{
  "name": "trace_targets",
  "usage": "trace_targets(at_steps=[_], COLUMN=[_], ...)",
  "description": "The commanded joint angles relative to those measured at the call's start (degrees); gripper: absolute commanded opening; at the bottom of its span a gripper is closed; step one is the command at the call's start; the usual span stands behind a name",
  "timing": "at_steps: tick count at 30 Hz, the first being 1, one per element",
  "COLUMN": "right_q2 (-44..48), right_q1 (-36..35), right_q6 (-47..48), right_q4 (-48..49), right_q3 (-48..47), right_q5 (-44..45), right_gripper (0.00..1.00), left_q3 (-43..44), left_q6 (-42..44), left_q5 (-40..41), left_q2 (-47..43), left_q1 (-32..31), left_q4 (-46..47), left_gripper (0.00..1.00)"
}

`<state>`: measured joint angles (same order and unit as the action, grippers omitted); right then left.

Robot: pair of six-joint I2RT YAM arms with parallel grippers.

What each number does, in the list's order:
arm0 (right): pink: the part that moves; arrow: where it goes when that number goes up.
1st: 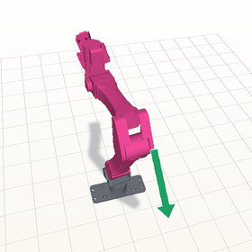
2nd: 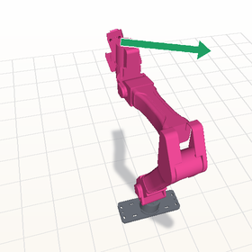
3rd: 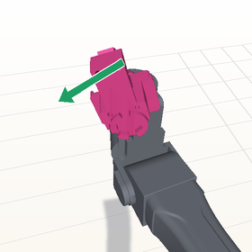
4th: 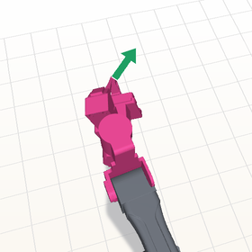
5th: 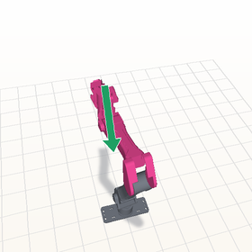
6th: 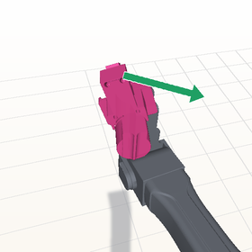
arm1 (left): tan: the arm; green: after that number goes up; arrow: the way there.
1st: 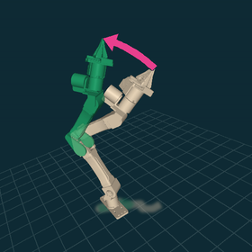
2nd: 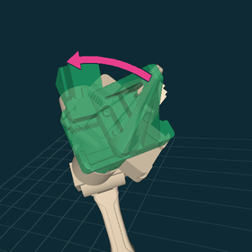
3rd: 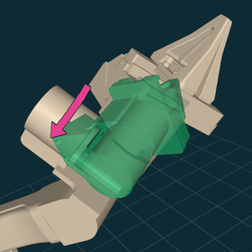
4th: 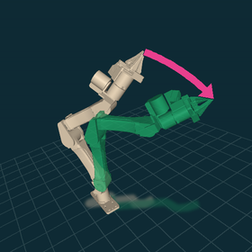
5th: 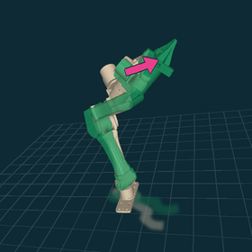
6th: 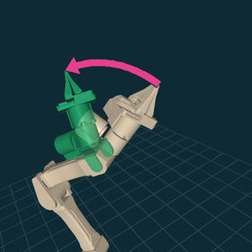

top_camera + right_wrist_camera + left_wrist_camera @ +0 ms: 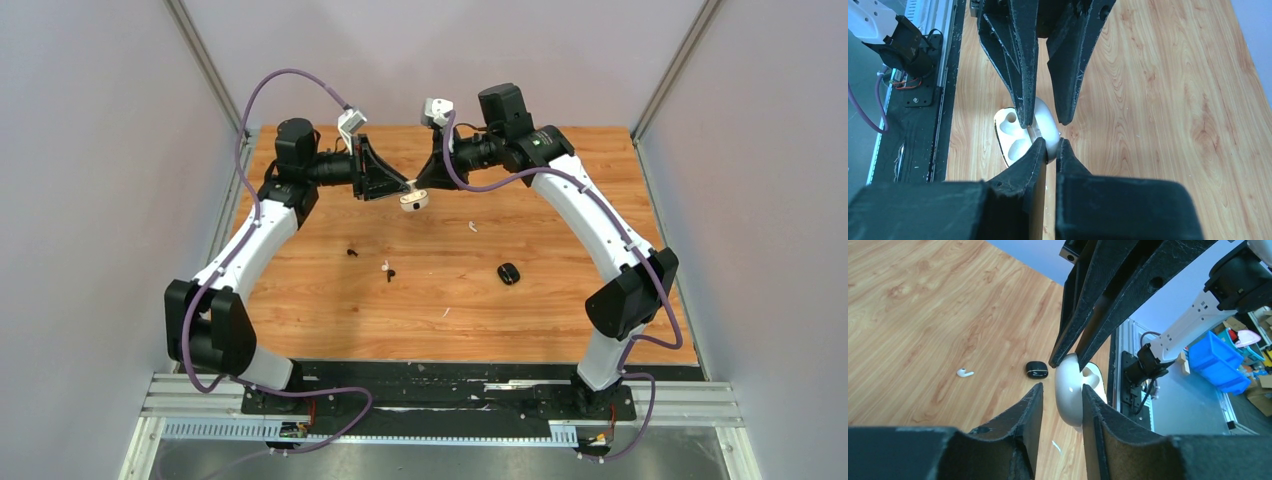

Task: Insert the wireless bluetooth earbuds into the charging case
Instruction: Adjust the charging case.

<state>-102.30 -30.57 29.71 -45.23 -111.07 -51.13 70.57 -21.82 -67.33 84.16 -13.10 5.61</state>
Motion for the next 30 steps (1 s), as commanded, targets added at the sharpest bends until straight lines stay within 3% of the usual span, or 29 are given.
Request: trace_targets(at_steps=[1, 4, 8, 11, 14, 19, 24, 30], right_q2=[-0.15, -0.18, -0.56, -0.94, -0.92, 2.63, 6.25, 4.75], right_q1=[-0.37, -0.37, -0.4, -0.48, -0.27, 5.38, 12.89, 16.72], right_q6=[0.84, 0.78, 0.52, -0.42, -4.47, -11.84, -11.69, -1.51], right_q4=[0.77, 0.81, 0.92, 1.29, 2.01, 2.66, 2.6, 2.69], right_q3=[-2.93, -2.77, -2.75, -2.88, -3.96, -5.87, 0.18, 13.39], right_q5=[-1.29, -1.25, -0.85, 0.22, 3.97, -0.05, -3.54, -2.2], right_gripper=[0.0, 0.0, 0.0, 0.04, 0.39, 0.67, 0.72, 0.68], left_q3=[1.37, 1.11, 0.86, 0.6, 0.48, 1.68, 2.27, 1.18], left_q6=[0.03, -0.31, -0.95, -0.87, 0.17, 7.82, 17.52, 22.73], left_q5=[-0.8, -1.36, -2.32, -2.45, -1.84, -0.52, 2.12, 7.17], left_q2=[0.47, 0.48, 0.52, 0.37, -0.15, -1.89, -4.0, -8.12], left_q1=[0.18, 0.18, 0.18, 0.18, 0.26, 0.3, 0.19, 0.19], left_q4=[1.41, 2.33, 3.97, 4.44, 4.44, -1.31, -9.26, -12.0], left_gripper=[0.37, 0.26, 0.01, 0.0, 0.0, 0.0, 0.0, 0.0])
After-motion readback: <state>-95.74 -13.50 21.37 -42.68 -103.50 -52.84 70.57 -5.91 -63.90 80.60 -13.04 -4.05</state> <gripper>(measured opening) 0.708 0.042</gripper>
